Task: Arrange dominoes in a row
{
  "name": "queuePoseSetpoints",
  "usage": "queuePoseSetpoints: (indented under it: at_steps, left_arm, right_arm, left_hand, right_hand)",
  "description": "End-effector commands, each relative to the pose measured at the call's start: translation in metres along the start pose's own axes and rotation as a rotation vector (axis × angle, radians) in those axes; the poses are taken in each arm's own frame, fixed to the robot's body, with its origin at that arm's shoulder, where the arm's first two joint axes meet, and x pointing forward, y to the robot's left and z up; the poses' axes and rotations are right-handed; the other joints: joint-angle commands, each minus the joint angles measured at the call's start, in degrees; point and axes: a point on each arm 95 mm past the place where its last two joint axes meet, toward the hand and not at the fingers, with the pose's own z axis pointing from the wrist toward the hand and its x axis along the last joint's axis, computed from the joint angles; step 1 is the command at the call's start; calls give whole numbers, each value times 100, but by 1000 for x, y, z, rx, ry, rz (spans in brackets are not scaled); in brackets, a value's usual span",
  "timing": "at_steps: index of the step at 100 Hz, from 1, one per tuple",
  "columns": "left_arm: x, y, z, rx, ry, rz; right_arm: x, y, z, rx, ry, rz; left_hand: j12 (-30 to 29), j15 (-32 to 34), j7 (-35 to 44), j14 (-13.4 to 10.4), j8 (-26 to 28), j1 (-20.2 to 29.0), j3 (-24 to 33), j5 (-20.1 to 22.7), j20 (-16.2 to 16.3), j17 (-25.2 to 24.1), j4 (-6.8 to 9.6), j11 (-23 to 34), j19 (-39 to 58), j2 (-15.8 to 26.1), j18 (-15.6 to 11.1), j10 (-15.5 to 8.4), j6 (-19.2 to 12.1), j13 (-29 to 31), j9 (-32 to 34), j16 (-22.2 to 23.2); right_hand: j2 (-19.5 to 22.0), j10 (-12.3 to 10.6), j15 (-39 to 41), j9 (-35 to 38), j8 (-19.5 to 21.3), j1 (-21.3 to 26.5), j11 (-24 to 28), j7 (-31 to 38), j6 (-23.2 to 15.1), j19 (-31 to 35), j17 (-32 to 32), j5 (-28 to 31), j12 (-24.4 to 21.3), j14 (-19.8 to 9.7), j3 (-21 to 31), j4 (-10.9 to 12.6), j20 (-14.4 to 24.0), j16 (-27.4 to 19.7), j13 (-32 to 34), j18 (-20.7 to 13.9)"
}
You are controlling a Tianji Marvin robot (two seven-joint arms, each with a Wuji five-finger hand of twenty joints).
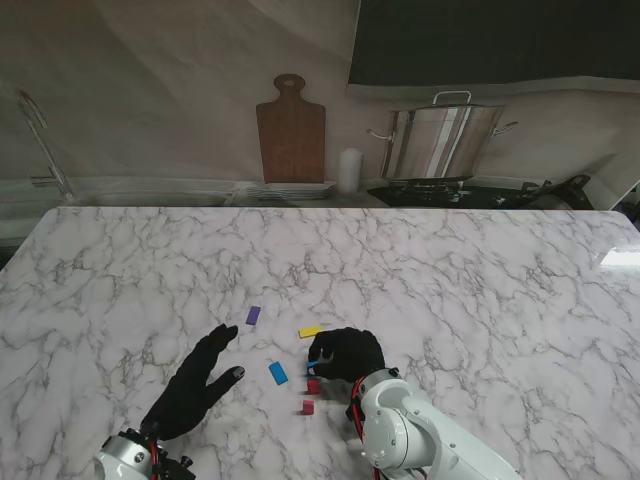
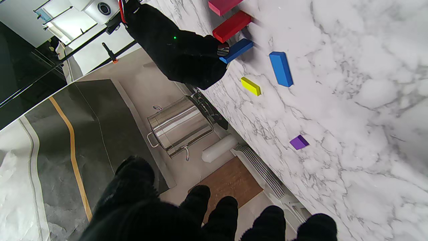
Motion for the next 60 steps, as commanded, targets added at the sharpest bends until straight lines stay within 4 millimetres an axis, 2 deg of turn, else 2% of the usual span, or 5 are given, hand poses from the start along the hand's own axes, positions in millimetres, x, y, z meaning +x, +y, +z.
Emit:
queuePoseSetpoints:
  at_steps: [1,60]
  left_arm:
    - [1,3,-1,-15,1,-4]
    - [1,2,-1,-13,2,-4]
  right_arm:
    - [-3,-3,-1,12,-10,-7]
    - [-3,-3,-1,18,-7,-16]
  left_hand:
    - [-60,-12,-86,-134,-84,136,-26,-153,76,0,169,-39,4,-35,-157,-59,38,-67,-83,45]
    - [-59,-12,-84,-135,-79,135,-29,-153,76,1,169,-39,4,-37,-157,-56,42,-67,-84,46]
  right_hand:
    - [131,-13,-42,-177,225,18,86,239,-507,-19,-94,75,51,-48,44,71,121,22,-101,-165]
    - [58,-40,-73,-381,185,-5,95,-27,-403,-54,-139,-634,15,-74,47,79,128,23,-209,-198]
